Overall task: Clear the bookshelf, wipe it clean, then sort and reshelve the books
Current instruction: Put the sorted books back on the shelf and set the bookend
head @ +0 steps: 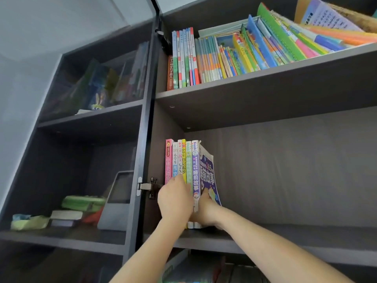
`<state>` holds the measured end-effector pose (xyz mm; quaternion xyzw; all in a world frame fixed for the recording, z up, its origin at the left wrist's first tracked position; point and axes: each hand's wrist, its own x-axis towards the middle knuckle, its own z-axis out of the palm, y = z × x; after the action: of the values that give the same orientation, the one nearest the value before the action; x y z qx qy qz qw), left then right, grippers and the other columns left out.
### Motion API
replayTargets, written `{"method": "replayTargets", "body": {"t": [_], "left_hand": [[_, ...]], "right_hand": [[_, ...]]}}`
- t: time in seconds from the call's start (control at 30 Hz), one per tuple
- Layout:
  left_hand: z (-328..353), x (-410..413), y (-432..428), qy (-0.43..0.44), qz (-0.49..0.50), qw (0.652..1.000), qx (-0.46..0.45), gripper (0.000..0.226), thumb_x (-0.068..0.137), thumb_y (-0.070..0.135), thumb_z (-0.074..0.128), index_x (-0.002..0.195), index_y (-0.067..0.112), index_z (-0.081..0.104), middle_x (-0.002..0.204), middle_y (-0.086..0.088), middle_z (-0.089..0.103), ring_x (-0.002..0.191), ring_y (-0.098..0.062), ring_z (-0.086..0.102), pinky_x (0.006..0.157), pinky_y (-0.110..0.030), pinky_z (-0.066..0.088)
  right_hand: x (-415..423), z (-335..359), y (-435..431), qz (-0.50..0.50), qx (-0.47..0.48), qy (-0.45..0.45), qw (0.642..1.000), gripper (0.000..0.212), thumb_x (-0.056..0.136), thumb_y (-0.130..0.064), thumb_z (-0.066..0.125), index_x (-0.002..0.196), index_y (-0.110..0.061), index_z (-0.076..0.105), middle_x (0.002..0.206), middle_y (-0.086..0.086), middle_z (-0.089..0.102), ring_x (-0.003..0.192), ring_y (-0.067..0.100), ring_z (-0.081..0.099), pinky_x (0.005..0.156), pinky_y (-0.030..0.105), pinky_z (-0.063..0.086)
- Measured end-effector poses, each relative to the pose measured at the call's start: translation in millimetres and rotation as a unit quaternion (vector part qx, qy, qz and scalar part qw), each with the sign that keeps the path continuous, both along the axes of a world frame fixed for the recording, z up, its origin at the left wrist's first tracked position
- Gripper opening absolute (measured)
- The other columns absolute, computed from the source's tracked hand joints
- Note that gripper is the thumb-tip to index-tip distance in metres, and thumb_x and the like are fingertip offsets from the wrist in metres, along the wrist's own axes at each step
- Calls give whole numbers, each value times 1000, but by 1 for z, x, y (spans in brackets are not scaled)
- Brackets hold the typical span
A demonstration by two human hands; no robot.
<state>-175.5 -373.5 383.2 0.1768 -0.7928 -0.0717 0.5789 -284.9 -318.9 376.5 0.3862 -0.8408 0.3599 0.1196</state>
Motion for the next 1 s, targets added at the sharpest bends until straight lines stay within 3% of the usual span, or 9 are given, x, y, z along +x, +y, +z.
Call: {"method": "replayTargets", "body": {"t": [0.17, 0.3, 0.4, 0.57, 0.7, 0.8, 0.83, 0.9, 1.0], "left_hand": [[-12, -15, -23, 0, -158, 980, 119, 31, 94, 31, 58, 72, 17, 40, 68, 6, 49, 59, -7, 44, 49, -19, 30], [-10, -19, -29, 53, -189, 969, 150, 36, 87, 30, 68, 67, 15, 43, 60, 4, 48, 54, -10, 43, 48, -23, 32], [-14, -21, -30, 49, -190, 969, 150, 39, 87, 33, 67, 64, 15, 41, 59, 2, 49, 53, -13, 44, 50, -26, 37], [-17, -21, -35, 6, -244, 948, 203, 38, 88, 32, 66, 64, 13, 43, 52, -5, 59, 40, -16, 57, 59, -42, 56], [-15, -20, -34, -10, -220, 956, 195, 36, 88, 34, 66, 67, 12, 46, 59, -10, 66, 51, -25, 66, 63, -45, 59], [-14, -16, -30, -20, -202, 961, 187, 37, 87, 36, 66, 66, 13, 47, 66, -13, 68, 62, -30, 69, 64, -47, 58], [-14, -13, -27, -25, -197, 962, 185, 37, 88, 36, 66, 66, 13, 47, 65, -13, 68, 63, -30, 69, 65, -47, 58], [-11, -2, -20, -29, -194, 963, 186, 39, 89, 36, 64, 63, 13, 47, 62, -11, 67, 63, -30, 69, 66, -46, 59], [-8, 20, -7, -16, -206, 959, 193, 42, 93, 36, 59, 62, 8, 54, 63, -13, 67, 64, -32, 70, 68, -45, 59]], "right_hand": [[2, 0, 7, -10, 16, 19, 1000, 118, 81, -38, 73, 148, -6, -18, 155, 25, 14, 140, 42, 23, 115, 49, 23], [-13, 10, -14, -19, 70, -22, 997, 138, 69, -48, 79, 145, -20, -32, 158, 9, 13, 141, 30, 26, 118, 44, 20], [-13, 10, -11, -42, 119, 13, 992, 126, 77, -53, 71, 148, -9, -24, 159, 17, 7, 143, 35, 20, 118, 44, 18], [-27, 10, 1, 4, 144, 6, 990, 114, 76, -55, 66, 153, -16, -9, 161, 5, 3, 140, 29, 28, 116, 43, 25], [-24, 10, 0, -6, 133, 6, 991, 120, 80, -47, 70, 150, -11, -21, 157, 8, 18, 137, 30, 32, 115, 42, 27], [-20, 8, 6, -7, 152, -3, 988, 129, 77, -52, 71, 145, -13, -32, 158, 9, 19, 138, 29, 32, 115, 43, 26], [-16, 6, 8, -17, 158, -1, 987, 128, 74, -56, 70, 147, -15, -28, 158, 8, 19, 138, 29, 32, 115, 43, 28], [5, 5, 21, -78, 163, 58, 982, 113, 74, -67, 63, 153, -15, 1, 152, 9, 32, 131, 28, 42, 107, 40, 38], [59, 5, 53, -196, 46, 266, 943, 61, 92, -61, 44, 124, -10, 49, 119, 8, 61, 103, 27, 61, 73, 32, 43]]}}
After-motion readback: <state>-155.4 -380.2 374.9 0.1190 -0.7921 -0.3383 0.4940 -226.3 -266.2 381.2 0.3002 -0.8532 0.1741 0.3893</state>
